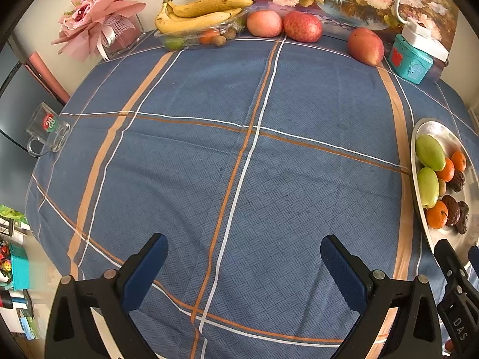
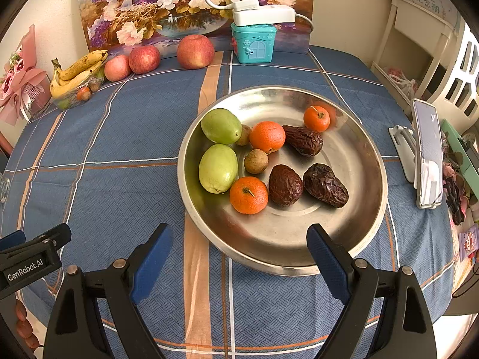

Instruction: Organize fruits

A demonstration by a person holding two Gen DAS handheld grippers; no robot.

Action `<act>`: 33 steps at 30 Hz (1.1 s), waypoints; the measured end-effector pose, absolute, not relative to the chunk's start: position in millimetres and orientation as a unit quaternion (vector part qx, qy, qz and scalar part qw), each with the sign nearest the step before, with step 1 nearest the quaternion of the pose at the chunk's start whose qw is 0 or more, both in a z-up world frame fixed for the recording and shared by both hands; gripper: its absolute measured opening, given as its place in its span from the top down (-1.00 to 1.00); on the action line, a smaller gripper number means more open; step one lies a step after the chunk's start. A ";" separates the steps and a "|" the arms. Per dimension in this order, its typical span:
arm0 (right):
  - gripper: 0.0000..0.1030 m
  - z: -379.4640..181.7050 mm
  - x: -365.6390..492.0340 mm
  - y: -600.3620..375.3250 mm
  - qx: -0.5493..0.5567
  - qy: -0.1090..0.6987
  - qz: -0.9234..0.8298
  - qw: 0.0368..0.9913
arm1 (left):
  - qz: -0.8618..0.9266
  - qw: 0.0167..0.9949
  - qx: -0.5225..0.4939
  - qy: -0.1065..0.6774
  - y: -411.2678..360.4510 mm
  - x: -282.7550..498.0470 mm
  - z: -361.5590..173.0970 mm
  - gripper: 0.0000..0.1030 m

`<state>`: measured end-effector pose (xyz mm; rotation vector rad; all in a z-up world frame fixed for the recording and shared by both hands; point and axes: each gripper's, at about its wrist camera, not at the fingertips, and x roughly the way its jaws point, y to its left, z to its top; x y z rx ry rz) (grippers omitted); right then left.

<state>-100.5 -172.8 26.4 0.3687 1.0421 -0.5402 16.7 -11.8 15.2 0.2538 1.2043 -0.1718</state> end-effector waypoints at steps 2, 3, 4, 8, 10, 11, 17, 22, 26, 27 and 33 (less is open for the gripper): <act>-0.77 26.4 -100.5 -172.8 0.173 0.489 -0.253 0.817 | -0.080 0.813 0.119 0.564 -11.5 16.7 14.9 -1.00; -0.77 26.4 -100.5 -172.7 0.173 0.489 -0.253 0.817 | -0.080 0.813 0.119 0.564 -11.2 16.9 14.9 -1.00; -0.77 26.4 -100.6 -172.8 0.173 0.489 -0.253 0.817 | -0.080 0.813 0.119 0.565 -11.3 16.9 14.9 -1.00; -0.77 26.3 -100.7 -172.9 0.173 0.489 -0.253 0.817 | -0.080 0.813 0.119 0.564 -11.2 16.7 14.8 -1.00; -0.77 26.2 -100.8 -173.2 0.173 0.489 -0.253 0.817 | -0.080 0.813 0.119 0.564 -11.3 16.6 14.7 -1.00; -0.77 26.3 -100.8 -173.1 0.173 0.489 -0.253 0.817 | -0.080 0.813 0.119 0.564 -11.2 16.6 14.7 -1.00; -0.77 26.2 -100.7 -173.1 0.173 0.489 -0.253 0.817 | -0.081 0.813 0.120 0.564 -10.8 17.0 14.7 -1.00; -0.77 26.0 -100.7 -173.2 0.173 0.489 -0.253 0.817 | -0.081 0.813 0.120 0.564 -10.5 17.4 14.9 -1.00; -0.77 26.1 -100.7 -173.0 0.173 0.489 -0.253 0.817 | -0.082 0.813 0.120 0.564 -9.7 17.3 15.1 -1.00; -0.77 26.0 -100.7 -173.0 0.173 0.489 -0.252 0.817 | -0.082 0.813 0.121 0.564 -9.8 17.4 15.1 -1.00; -0.77 25.8 -101.2 -174.6 0.172 0.490 -0.251 0.817 | -0.083 0.818 0.123 0.556 -7.8 17.5 17.7 -1.00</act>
